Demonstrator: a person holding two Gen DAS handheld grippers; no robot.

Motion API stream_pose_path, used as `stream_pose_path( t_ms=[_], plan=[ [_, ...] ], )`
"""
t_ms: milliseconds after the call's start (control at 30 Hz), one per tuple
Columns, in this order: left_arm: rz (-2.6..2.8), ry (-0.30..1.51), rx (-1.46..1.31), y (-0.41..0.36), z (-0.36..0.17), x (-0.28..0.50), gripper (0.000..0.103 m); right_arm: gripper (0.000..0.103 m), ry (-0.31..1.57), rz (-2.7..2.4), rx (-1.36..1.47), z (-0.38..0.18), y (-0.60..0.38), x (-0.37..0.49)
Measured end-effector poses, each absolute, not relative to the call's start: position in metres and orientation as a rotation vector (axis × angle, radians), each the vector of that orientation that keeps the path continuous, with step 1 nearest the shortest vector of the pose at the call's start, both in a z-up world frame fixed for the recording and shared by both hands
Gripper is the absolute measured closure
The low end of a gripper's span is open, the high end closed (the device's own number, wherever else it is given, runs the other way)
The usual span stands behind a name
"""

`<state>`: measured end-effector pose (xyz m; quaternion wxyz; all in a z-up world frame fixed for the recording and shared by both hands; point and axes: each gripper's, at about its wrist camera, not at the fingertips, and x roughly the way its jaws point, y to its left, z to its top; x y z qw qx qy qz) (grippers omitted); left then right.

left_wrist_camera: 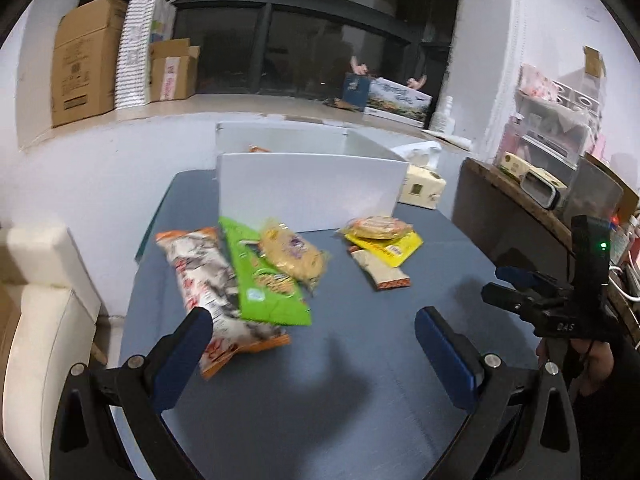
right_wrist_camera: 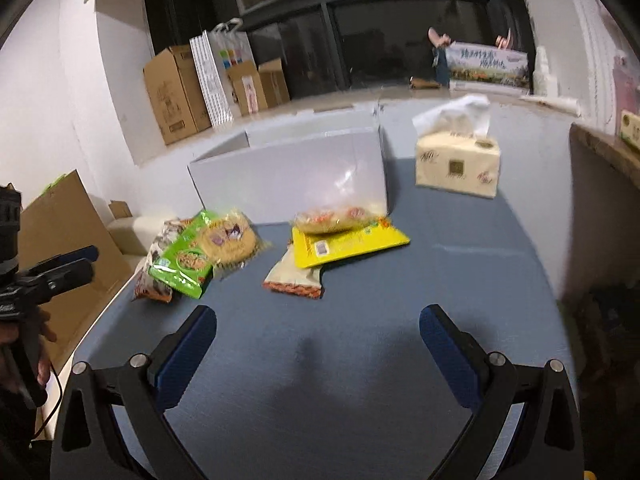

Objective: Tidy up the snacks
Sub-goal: 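Withdraw both tools from the box toward the remaining snacks, then grasp the round cracker pack with the right tool and the round biscuit with the left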

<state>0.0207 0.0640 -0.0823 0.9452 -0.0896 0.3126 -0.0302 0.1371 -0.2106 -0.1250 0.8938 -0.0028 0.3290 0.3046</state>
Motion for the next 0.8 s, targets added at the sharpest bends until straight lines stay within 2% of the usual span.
stream_pose_path(
  t_ms=[367,667,733,800],
  plan=[
    [-0.032,0.652,-0.187,0.078,-0.091,0.015,0.000,0.000,0.731,0.666,-0.095,-0.123,-0.147,0.224],
    [-0.020,0.670,-0.206,0.089,-0.097,0.016,0.000,0.001,0.867,0.646,-0.217,-0.148,-0.104,0.293],
    [-0.011,0.676,-0.207,0.091,-0.099,0.017,0.000,0.023,0.868,0.626,-0.223,-0.149,-0.105,0.295],
    [-0.005,0.683,-0.209,0.093,-0.101,0.018,0.000,0.026,0.866,0.634,-0.210,-0.148,-0.109,0.292]
  ],
)
